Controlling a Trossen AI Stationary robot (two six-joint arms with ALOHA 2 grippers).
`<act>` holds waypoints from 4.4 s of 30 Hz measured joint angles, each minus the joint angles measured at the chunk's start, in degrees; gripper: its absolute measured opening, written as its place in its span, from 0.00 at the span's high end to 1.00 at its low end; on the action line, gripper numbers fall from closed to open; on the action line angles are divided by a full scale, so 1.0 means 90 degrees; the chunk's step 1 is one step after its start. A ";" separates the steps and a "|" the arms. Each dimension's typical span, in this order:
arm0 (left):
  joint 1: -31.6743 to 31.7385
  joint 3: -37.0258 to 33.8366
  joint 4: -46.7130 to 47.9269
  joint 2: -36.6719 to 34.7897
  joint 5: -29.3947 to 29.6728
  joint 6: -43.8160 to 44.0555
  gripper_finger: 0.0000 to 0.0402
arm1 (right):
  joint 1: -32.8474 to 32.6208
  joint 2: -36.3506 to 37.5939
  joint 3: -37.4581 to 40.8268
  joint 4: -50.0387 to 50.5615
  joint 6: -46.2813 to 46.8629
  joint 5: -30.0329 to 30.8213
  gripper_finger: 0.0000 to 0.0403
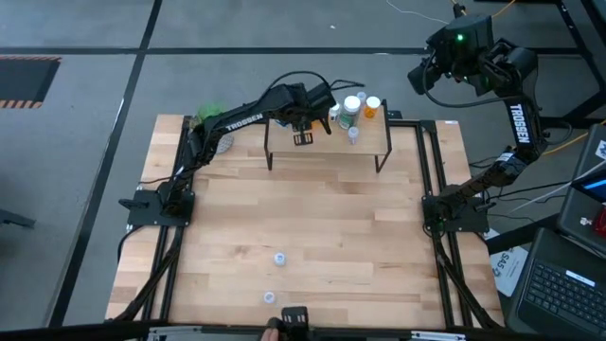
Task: Pick and place medicine bottles onto shelf by color
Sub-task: Put the orange pill bottle on the shelf
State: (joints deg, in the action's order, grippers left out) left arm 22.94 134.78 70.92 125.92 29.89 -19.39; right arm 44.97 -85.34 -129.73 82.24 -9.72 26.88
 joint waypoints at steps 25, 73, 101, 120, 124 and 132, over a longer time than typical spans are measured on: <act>0.1195 -0.0114 -0.1739 0.0068 -0.0870 -0.1380 0.70 | 0.0001 0.0000 0.0000 0.0019 0.0007 -0.0009 0.49; -0.0080 -0.0061 -0.0310 0.0040 0.0263 -0.1414 0.70 | 0.0002 0.0000 0.0000 0.0274 0.0000 -0.0031 0.49; 0.0277 -0.0399 -0.1495 0.0098 -0.0853 -0.1356 0.70 | 0.0002 -0.0002 0.0000 0.0333 0.0000 -0.0287 0.49; -0.0956 -0.0399 -0.0554 0.0020 -0.0724 -0.0147 0.70 | 0.0002 -0.0002 0.0000 0.0427 -0.0140 -0.0289 0.49; -0.1119 -0.0399 0.0105 -0.0047 -0.0722 0.0605 0.70 | 0.0002 -0.0002 0.0002 0.0427 -0.0147 -0.0469 0.49; -0.1632 -0.0397 0.2247 -0.0699 -0.0846 0.2711 0.70 | 0.0000 -0.0002 0.0002 0.0425 0.0072 -0.1407 0.49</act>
State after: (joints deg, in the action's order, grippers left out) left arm 8.25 131.21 91.14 119.63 22.28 5.01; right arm 44.97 -85.36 -129.72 86.06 -9.07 14.21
